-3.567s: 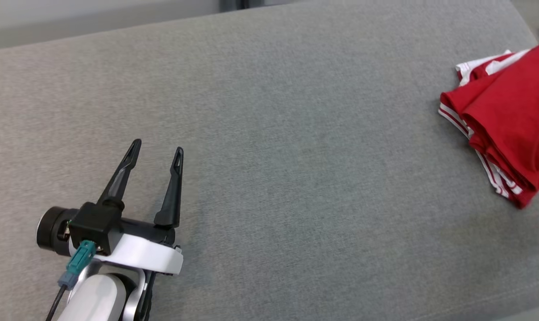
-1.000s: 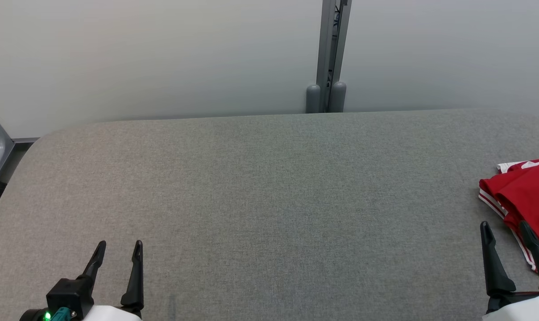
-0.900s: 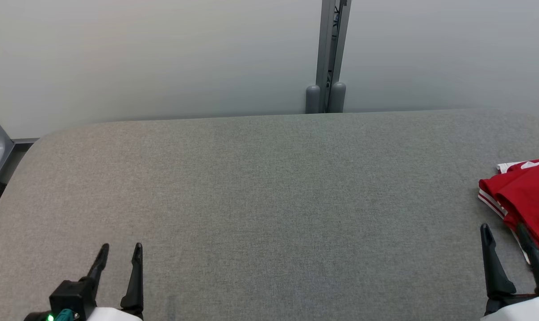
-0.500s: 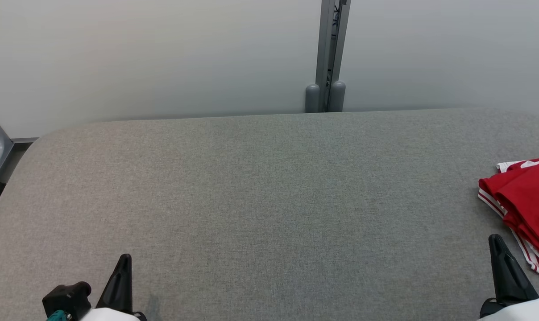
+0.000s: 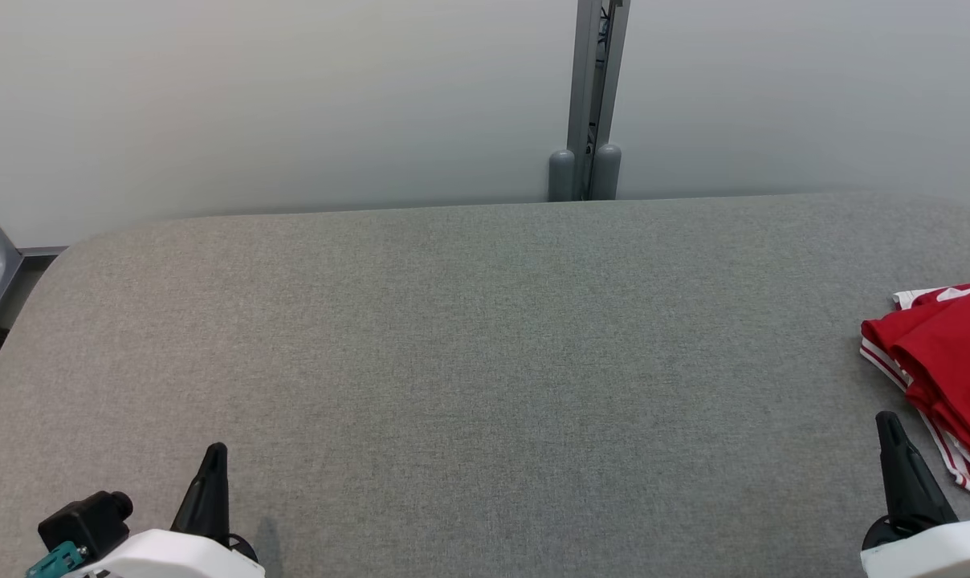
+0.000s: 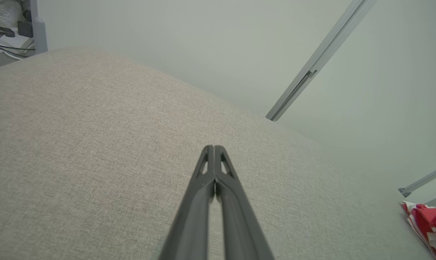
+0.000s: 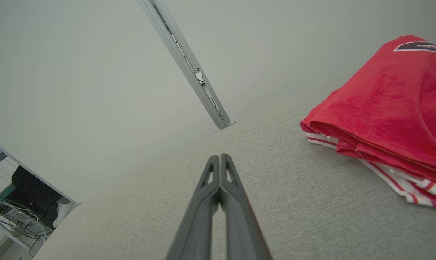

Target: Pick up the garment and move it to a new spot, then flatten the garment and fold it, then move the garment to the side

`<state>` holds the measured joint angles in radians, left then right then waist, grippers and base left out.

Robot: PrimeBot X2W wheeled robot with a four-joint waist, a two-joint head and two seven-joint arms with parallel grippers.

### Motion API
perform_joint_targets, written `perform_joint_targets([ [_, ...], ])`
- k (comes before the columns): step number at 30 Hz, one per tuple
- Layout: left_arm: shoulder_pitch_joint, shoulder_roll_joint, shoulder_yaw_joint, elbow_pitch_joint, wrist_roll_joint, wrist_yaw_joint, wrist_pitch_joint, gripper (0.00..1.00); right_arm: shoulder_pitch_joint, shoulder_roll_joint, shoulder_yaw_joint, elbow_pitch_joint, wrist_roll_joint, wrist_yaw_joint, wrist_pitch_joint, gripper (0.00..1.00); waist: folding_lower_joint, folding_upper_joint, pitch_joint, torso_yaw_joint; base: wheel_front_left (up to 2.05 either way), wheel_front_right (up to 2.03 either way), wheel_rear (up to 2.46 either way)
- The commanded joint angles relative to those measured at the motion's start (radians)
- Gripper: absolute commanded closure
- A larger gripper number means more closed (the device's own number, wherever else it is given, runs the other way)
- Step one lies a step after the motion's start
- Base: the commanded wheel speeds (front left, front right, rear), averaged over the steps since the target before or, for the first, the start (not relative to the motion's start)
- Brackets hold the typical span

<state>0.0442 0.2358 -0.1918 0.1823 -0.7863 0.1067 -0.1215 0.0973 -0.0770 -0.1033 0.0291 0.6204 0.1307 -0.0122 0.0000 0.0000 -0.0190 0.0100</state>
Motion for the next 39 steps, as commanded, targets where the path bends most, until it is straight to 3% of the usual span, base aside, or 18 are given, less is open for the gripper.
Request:
perform_joint_targets([
  [1,-0.037,0.004,0.019,-0.008,-0.032,-0.01,0.008,1.0,-0.029,-0.007,-0.005,-0.004,0.038,0.0,0.005,1.0,0.0,0.0,0.0,0.0,0.0,0.0,0.0],
  [39,-0.098,-0.083,0.156,0.025,-0.427,-0.123,0.114,1.0,-0.121,0.008,-0.009,0.103,0.506,0.0,0.066,1.0,0.0,0.0,0.009,-0.004,0.0,0.0,0.0],
])
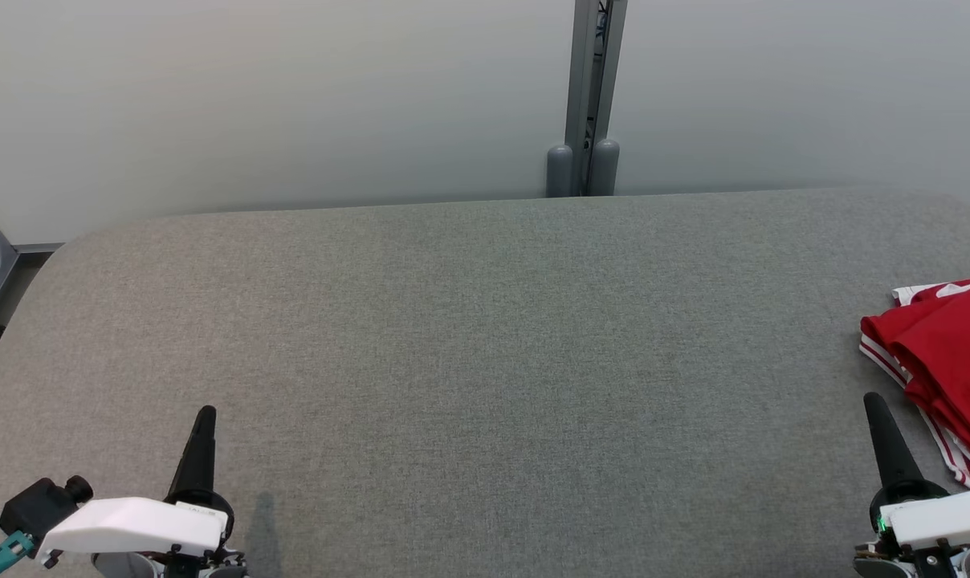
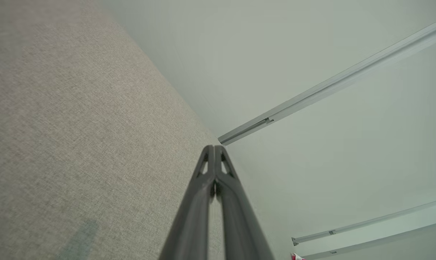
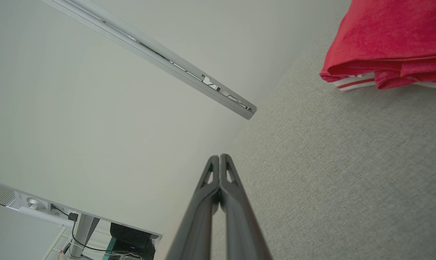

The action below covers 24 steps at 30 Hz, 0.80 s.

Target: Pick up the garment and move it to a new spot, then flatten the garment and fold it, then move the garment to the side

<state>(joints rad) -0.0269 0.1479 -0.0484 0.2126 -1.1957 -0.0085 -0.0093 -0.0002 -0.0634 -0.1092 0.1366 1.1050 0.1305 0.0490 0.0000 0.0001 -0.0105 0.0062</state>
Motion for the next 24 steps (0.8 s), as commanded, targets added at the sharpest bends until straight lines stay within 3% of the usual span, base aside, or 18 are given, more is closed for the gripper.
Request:
perform_joint_targets([
  [1,-0.029,0.003,0.015,-0.005,-0.027,-0.011,0.006,1.0,-0.025,-0.005,-0.003,-0.002,0.031,0.0,0.005,1.0,0.0,-0.0001,0.0,0.0,0.0,0.0,0.0],
  [24,-0.056,-0.039,0.078,0.011,-0.201,-0.062,0.055,1.0,-0.064,0.003,-0.004,0.047,0.24,0.0,0.035,1.0,0.0,-0.0001,0.005,-0.002,0.0,0.0,0.0],
])
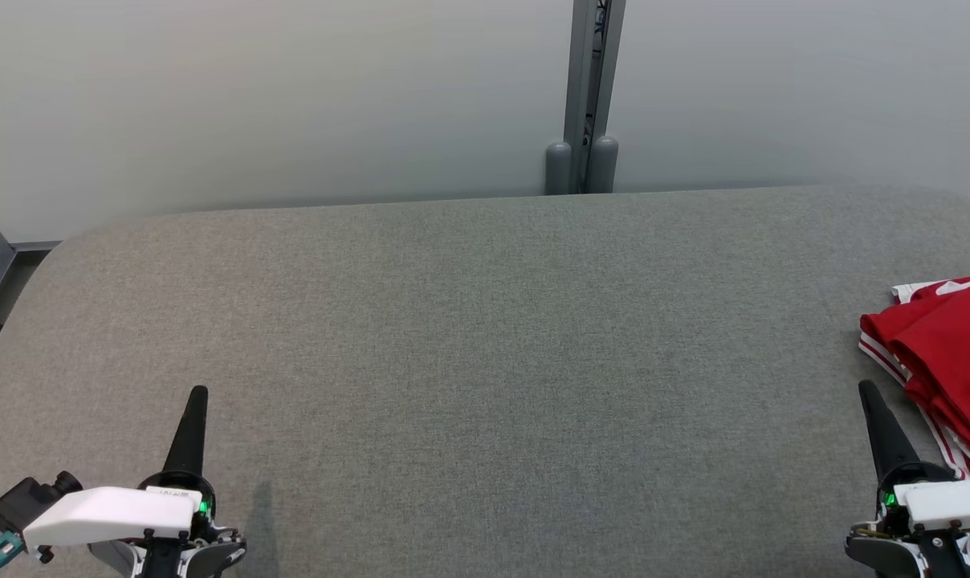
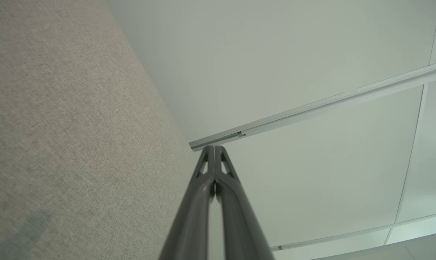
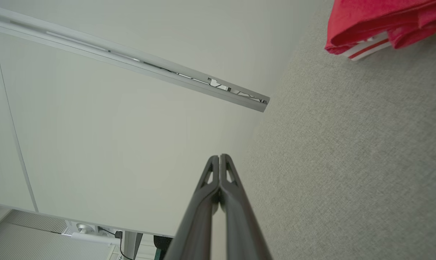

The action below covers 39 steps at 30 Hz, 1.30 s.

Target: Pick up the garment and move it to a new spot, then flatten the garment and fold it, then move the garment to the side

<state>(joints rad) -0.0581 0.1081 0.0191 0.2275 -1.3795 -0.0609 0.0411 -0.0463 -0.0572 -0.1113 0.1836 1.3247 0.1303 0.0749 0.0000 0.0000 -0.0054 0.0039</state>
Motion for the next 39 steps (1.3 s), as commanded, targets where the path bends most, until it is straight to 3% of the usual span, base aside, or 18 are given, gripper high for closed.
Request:
perform_joint_targets([
  [1,-0.025,-0.001,0.014,-0.003,-0.025,-0.012,0.006,1.0,-0.019,-0.003,-0.002,0.002,0.03,0.001,0.009,1.0,0.0,0.0,0.0,0.0,0.0,0.0,0.0],
  [39,-0.059,-0.053,0.094,0.019,-0.241,-0.074,0.071,1.0,-0.069,0.006,-0.004,0.065,0.293,0.001,0.041,1.0,0.0,0.0,0.008,-0.004,0.0,0.0,0.0],
])
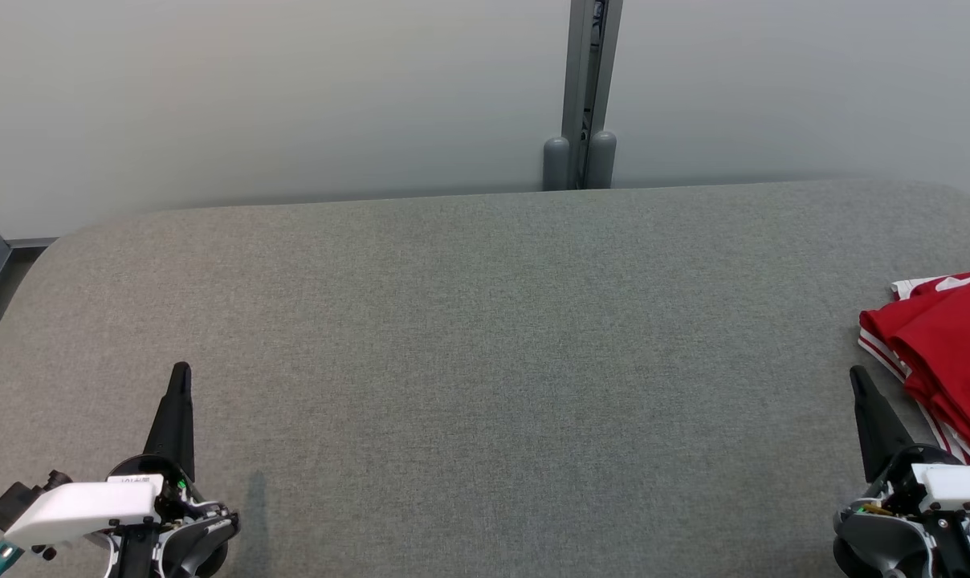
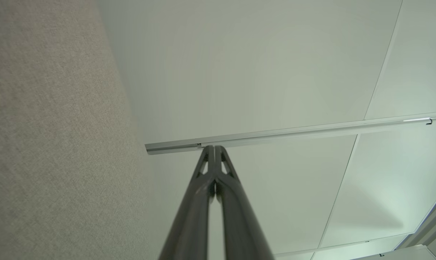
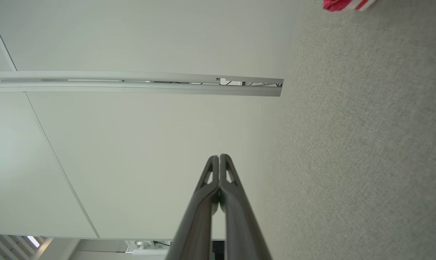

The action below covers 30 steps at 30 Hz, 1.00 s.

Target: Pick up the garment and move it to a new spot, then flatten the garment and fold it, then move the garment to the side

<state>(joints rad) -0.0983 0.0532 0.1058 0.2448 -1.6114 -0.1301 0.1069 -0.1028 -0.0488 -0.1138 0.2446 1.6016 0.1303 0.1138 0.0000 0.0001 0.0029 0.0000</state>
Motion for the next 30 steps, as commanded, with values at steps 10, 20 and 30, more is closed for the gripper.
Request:
perform_joint_targets([
  [10,-0.016,0.001,0.007,0.002,-0.007,-0.005,0.005,1.0,-0.01,-0.003,-0.001,0.003,0.012,0.001,0.002,1.0,0.0,-0.0001,0.0,0.0,0.0,0.0,0.0],
  [20,-0.016,0.0,0.008,0.002,-0.005,-0.005,0.005,1.0,-0.01,-0.003,-0.001,0.003,0.012,0.001,0.002,1.0,0.0,-0.0001,0.0,0.0,0.0,0.0,0.0],
  [30,-0.016,0.0,0.009,0.002,-0.004,-0.005,0.007,1.0,-0.01,-0.003,-0.001,0.003,0.012,0.001,0.002,1.0,0.0,-0.0001,0.0,0.0,0.0,0.0,0.0],
])
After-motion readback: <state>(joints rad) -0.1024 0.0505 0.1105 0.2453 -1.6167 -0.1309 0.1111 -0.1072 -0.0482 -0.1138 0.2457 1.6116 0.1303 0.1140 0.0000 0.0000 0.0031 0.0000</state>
